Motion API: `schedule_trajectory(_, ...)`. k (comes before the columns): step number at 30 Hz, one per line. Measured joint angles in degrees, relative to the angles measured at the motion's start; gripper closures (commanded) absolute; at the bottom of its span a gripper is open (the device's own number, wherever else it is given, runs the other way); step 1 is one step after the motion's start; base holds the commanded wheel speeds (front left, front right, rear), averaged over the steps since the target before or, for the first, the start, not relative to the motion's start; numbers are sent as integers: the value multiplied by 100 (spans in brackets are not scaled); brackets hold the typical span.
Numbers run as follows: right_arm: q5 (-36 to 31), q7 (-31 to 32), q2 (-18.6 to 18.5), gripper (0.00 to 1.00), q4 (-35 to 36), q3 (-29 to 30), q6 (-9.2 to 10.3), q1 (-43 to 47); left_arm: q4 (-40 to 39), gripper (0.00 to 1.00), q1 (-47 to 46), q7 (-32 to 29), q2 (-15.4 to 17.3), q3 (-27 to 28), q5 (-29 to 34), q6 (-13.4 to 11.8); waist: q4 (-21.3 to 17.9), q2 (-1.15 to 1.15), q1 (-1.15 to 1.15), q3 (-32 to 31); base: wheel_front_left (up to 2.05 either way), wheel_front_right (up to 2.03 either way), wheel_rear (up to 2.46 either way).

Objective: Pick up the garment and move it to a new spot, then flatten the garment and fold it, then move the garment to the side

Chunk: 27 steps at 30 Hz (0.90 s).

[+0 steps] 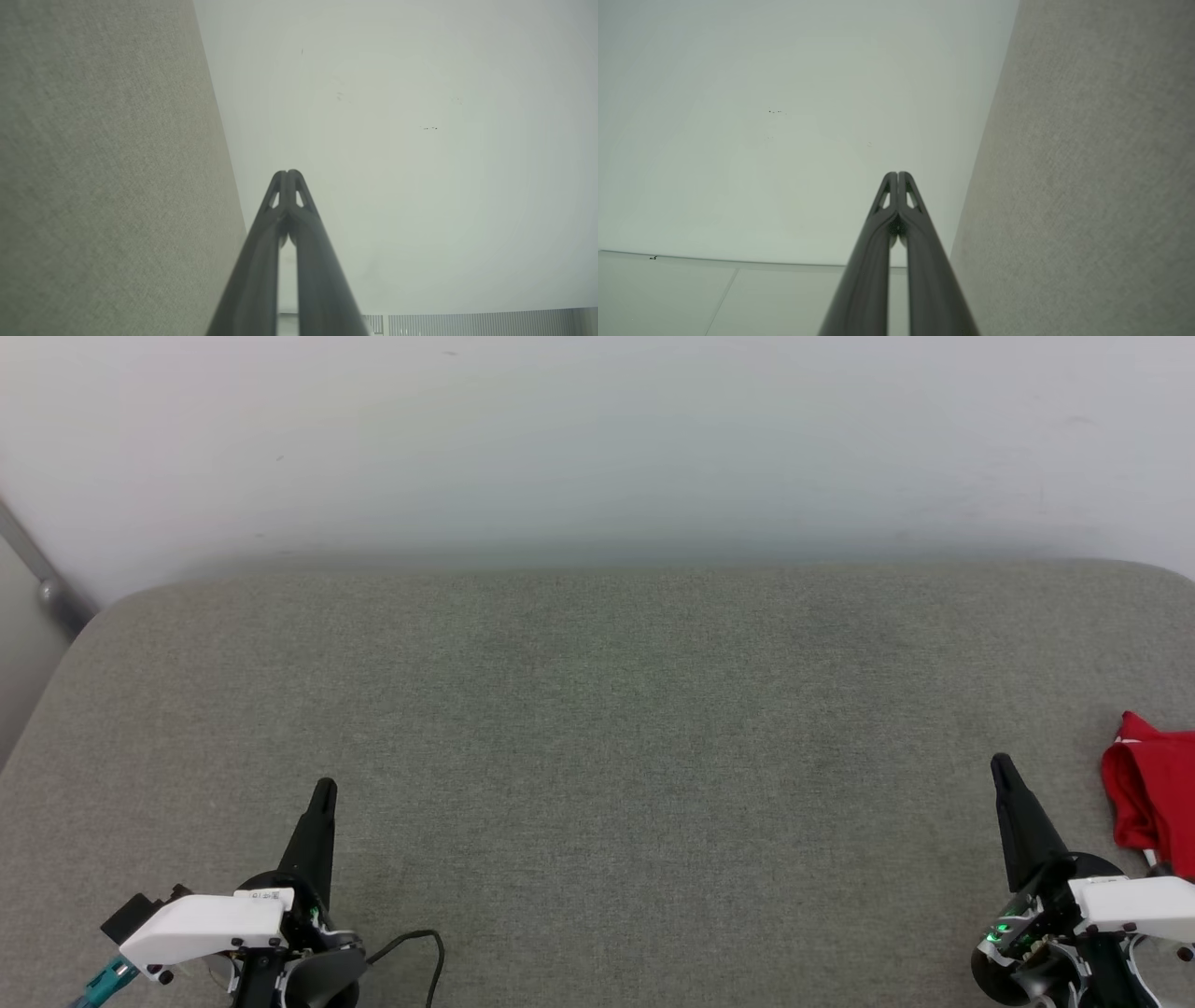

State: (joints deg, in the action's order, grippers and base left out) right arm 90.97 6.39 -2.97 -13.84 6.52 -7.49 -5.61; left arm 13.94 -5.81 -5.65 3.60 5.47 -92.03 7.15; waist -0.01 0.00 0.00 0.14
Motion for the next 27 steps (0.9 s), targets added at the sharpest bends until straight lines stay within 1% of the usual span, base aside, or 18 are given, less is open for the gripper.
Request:
schedule_trajectory(4, 133, 13, 1, 100, -31, 2, 0, -34, 11, 100, -10, -25, -22, 43, -98, 36, 1, 0, 0, 4, 0, 0, 0)
schedule_trajectory(27, 133, 12, 1, 100, -31, 2, 0, -37, 12, 100, -11, -34, -37, 62, -91, 36, 1, 0, 0, 4, 0, 0, 0)
